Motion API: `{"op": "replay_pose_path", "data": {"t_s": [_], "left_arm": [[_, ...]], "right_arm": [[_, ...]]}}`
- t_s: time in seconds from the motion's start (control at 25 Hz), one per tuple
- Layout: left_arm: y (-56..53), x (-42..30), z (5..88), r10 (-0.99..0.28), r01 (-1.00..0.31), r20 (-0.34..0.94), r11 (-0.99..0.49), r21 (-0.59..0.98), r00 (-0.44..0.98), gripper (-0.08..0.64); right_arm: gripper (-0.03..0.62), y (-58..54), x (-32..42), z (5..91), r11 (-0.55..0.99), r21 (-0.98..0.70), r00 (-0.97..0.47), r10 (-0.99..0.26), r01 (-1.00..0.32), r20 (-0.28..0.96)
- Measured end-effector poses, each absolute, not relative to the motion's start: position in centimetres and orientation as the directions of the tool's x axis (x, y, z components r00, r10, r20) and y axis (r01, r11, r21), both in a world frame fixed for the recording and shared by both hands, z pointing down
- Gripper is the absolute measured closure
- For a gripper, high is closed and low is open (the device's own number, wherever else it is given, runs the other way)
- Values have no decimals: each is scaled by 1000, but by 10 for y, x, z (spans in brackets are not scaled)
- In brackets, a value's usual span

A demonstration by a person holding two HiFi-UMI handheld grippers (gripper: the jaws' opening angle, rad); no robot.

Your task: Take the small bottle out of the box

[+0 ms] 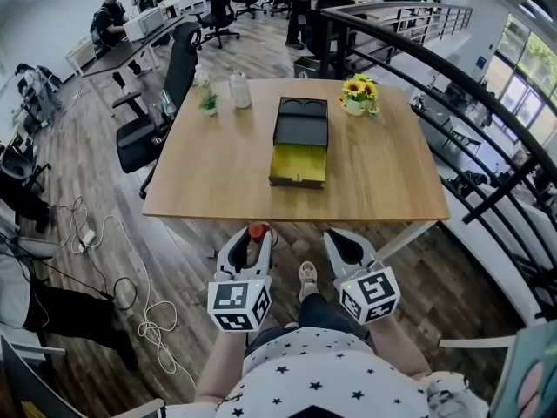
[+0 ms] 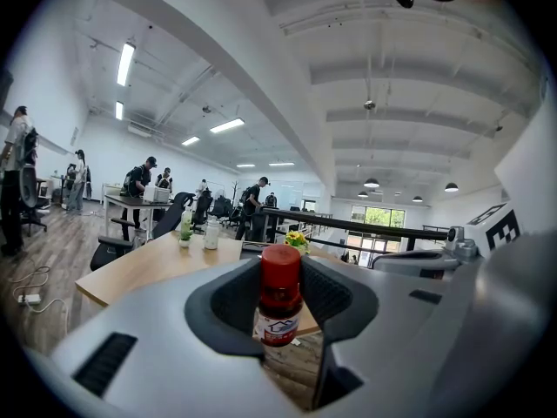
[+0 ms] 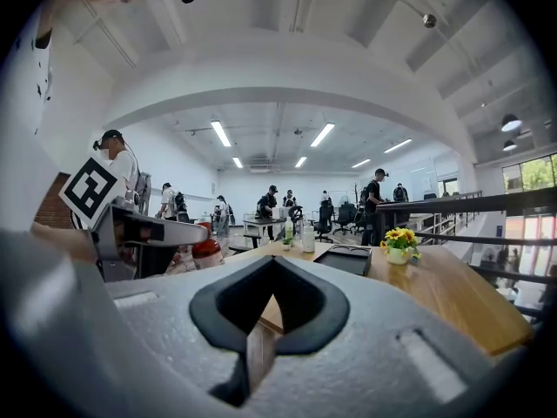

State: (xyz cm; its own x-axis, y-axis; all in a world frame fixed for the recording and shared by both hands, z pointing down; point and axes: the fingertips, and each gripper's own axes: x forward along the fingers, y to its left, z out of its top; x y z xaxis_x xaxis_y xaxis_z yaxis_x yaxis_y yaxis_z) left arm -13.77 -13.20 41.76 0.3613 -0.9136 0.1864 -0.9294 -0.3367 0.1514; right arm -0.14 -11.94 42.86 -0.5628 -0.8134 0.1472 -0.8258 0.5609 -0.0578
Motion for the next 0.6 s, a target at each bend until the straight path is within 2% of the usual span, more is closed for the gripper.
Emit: {"op": "replay_pose_path", "data": {"t_s": [0.6], "left_arm": [[-131,-135,416,-908,-923,189,-346,167,374,425]], "right_arm": [[588,-119,2,426,546,-52,-548,-825,-836,141]]}}
